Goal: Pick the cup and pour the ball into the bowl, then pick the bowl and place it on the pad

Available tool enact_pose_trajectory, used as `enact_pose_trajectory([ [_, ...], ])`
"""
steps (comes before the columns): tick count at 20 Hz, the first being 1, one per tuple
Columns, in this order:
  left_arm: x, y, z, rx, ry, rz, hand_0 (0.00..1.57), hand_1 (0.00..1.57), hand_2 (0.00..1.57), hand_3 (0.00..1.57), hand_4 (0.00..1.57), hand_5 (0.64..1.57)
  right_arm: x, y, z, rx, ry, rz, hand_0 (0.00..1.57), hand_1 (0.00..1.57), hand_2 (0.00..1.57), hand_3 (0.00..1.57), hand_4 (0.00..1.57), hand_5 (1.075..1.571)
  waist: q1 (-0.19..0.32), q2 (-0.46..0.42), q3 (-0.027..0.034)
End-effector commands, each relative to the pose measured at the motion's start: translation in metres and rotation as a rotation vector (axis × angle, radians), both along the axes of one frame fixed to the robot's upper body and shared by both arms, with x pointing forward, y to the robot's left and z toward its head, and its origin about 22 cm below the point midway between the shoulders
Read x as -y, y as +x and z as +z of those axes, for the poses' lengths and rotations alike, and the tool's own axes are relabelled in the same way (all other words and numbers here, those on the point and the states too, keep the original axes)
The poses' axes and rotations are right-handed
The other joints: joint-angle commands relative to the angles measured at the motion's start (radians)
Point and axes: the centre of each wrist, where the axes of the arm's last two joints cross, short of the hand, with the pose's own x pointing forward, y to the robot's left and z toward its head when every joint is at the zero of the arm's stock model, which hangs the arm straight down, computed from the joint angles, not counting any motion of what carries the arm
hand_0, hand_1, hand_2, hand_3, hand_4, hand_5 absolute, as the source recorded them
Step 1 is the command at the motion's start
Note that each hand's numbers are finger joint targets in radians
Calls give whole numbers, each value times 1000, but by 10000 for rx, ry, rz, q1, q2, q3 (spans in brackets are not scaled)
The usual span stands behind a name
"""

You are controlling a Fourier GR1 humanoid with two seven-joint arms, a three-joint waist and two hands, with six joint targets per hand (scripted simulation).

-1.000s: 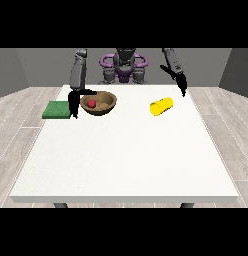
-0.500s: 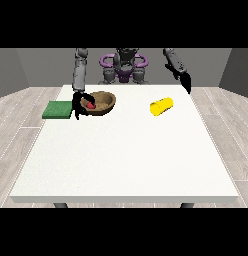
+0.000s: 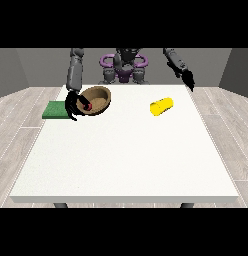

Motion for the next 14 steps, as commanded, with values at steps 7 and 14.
enact_pose_trajectory([
  [7,-5,-12,-47,-1750,-163,493,0,0,0,0,0,724,60,-6,62,-4776,-870,-1642,1571,1571,1571,1571,1285,1562,-316,-1272,506],
  [14,-15,-34,-88,-3201,-405,1373,0,0,0,0,0,732,83,17,178,-6399,-4486,-560,1571,1571,1571,1571,1571,1555,-1375,-2758,552],
])
